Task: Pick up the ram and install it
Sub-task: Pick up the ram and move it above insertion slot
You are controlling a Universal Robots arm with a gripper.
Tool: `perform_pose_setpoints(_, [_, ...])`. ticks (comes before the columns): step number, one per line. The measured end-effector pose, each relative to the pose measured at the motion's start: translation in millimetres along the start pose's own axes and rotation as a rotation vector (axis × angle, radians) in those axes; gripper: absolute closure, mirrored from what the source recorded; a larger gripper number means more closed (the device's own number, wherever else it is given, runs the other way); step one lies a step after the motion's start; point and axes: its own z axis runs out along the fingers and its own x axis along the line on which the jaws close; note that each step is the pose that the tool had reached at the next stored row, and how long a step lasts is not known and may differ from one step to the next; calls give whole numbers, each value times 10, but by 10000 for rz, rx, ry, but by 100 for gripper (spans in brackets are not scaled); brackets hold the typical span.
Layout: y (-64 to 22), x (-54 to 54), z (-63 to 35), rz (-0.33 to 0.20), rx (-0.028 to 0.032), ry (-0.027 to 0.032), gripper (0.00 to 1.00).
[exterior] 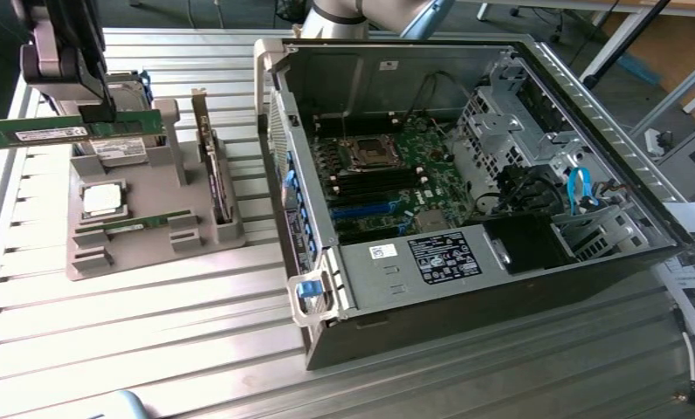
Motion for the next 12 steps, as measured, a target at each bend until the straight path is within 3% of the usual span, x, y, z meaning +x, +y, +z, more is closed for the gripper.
perform_pose_setpoints(7, [-4,1,1,0,2,-2,88])
perform_pose_setpoints(12, [-51,2,-1,0,0,-1,88])
